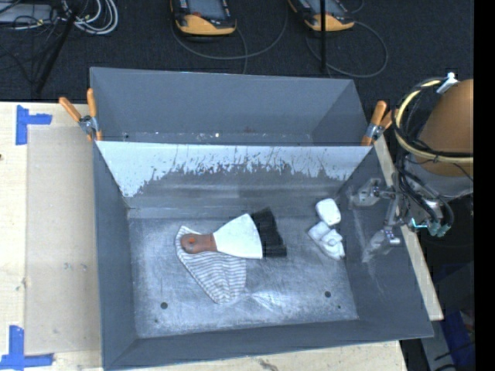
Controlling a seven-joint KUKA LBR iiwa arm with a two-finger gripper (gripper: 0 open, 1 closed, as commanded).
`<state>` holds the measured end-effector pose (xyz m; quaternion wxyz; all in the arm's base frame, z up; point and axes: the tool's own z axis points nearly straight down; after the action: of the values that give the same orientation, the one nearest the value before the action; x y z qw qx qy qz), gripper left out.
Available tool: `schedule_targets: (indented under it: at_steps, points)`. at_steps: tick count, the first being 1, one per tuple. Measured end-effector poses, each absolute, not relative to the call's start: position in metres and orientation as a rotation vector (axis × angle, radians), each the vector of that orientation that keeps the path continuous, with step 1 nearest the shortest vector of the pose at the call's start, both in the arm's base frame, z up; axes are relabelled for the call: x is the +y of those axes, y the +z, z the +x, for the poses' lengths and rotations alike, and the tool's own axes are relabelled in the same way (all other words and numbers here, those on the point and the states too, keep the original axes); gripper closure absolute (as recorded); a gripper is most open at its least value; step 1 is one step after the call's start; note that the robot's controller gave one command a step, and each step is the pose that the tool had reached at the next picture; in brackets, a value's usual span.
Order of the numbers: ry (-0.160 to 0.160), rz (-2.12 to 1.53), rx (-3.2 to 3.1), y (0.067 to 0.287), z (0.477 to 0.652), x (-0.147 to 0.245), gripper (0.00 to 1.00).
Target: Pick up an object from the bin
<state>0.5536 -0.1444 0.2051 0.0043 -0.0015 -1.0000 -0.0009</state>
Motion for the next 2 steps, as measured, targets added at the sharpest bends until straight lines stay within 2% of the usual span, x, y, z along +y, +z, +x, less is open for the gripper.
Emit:
schedule_targets:
  at_steps: [1,2]
  points:
    - [-0.001,0.001,-3.141,0.21,0.555,-0.144,0.0]
    - [0.002,0.092,-3.146,0.158,0.569,-0.147,0.0]
